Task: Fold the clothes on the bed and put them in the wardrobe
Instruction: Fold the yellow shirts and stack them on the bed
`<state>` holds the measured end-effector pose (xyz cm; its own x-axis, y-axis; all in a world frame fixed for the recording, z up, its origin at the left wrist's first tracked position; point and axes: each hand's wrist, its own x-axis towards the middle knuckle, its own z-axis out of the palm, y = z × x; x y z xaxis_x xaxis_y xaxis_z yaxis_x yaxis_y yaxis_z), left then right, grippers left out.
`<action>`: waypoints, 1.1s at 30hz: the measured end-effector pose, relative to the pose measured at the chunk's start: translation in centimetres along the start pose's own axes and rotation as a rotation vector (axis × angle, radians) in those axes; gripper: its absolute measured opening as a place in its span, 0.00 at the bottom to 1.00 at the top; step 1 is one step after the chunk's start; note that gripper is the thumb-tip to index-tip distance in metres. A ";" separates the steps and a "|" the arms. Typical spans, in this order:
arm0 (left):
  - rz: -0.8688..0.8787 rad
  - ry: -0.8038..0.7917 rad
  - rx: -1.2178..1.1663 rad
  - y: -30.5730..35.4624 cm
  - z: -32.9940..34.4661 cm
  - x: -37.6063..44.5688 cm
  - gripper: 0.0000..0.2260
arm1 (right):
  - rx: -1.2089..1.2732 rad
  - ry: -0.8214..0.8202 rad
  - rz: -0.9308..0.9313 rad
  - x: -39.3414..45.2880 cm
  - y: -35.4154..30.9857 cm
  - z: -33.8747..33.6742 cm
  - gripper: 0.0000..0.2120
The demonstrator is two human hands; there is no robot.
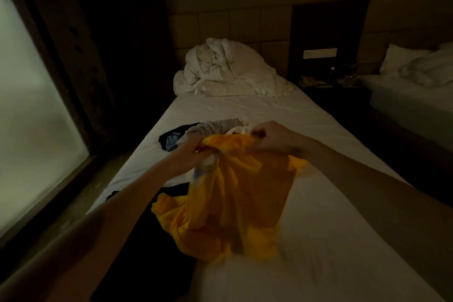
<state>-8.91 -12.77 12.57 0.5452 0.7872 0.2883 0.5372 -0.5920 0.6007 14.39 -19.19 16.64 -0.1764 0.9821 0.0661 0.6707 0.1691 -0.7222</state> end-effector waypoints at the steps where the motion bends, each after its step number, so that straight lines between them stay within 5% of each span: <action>1: -0.026 -0.039 -0.010 0.2 0.0 -0.2 0.08 | -0.102 -0.051 0.007 -0.3 0.6 0.1 0.18; 5: -0.167 -0.075 -0.195 1.3 0.6 -0.1 0.15 | -0.314 -0.140 -0.002 -0.6 2.6 1.4 0.15; 8: -0.206 0.038 -0.298 2.1 0.5 0.0 0.09 | -0.398 -0.059 -0.029 -1.0 3.7 1.5 0.18; 15: -0.222 0.386 -0.370 3.2 -1.8 0.8 0.15 | -0.011 0.270 0.071 -2.0 5.7 -1.7 0.04; 18: -0.218 0.493 -0.304 3.6 -2.7 0.8 0.21 | 0.087 0.341 0.073 -2.5 5.4 -3.0 0.07; 22: -0.182 0.559 -0.169 5.2 -4.0 0.8 0.22 | 0.084 0.358 0.016 -3.8 3.6 -5.8 0.18; 29: -0.069 0.546 -0.054 9.2 -8.2 -0.1 0.20 | 0.213 0.656 -0.122 -7.0 -0.5 -11.9 0.09; 33: -0.008 0.505 -0.143 13.4 -10.3 -1.7 0.09 | 0.279 0.734 -0.193 -9.6 -3.7 -14.1 0.07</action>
<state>-9.23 -20.23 27.77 0.1445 0.7979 0.5852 0.4275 -0.5837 0.6904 23.76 -28.03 28.32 0.3126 0.7582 0.5722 0.4553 0.4091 -0.7908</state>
